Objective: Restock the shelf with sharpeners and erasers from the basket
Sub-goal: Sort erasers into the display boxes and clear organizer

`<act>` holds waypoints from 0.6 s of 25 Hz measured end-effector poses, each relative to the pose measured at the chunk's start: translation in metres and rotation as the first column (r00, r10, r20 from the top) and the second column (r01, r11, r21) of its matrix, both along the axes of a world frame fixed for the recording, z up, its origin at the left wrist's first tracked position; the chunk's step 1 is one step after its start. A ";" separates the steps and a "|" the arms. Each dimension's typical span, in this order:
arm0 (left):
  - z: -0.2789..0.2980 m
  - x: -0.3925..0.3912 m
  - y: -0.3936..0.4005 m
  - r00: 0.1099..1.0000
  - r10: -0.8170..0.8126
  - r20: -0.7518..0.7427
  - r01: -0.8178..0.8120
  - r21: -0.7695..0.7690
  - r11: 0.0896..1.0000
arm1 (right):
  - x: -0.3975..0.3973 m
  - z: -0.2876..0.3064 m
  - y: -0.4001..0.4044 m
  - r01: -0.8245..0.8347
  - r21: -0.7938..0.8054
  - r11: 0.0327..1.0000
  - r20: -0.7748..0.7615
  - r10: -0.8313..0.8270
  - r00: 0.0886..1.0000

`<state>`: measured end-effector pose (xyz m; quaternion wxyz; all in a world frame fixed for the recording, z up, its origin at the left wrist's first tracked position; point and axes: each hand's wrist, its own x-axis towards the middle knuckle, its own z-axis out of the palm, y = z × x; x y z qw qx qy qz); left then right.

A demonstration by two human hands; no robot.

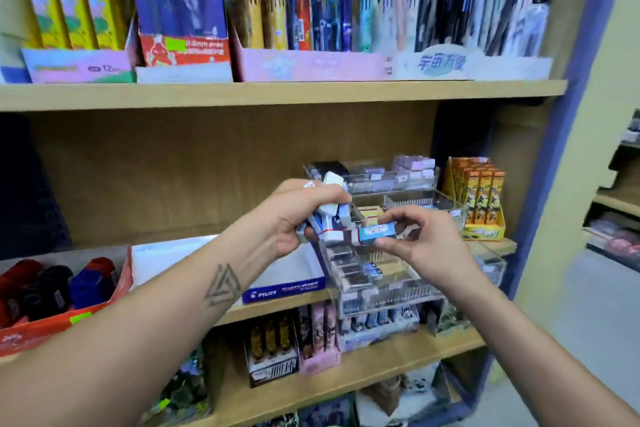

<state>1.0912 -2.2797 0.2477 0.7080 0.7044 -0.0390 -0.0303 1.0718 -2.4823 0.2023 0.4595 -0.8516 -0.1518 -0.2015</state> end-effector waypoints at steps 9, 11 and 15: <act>0.004 0.085 -0.080 0.999 0.048 -0.009 -0.047 0.070 0.996 | 0.098 0.040 -0.094 0.358 -0.310 0.881 0.035 -0.366 0.930; -0.005 0.098 -0.091 0.998 0.056 -0.018 -0.054 0.087 0.995 | 0.121 0.045 -0.099 0.359 -0.525 0.772 0.052 -0.391 0.919; -0.015 0.109 -0.098 0.999 0.034 -0.025 -0.032 0.106 0.994 | 0.158 0.043 -0.099 0.215 -0.676 0.705 -0.101 -0.378 0.920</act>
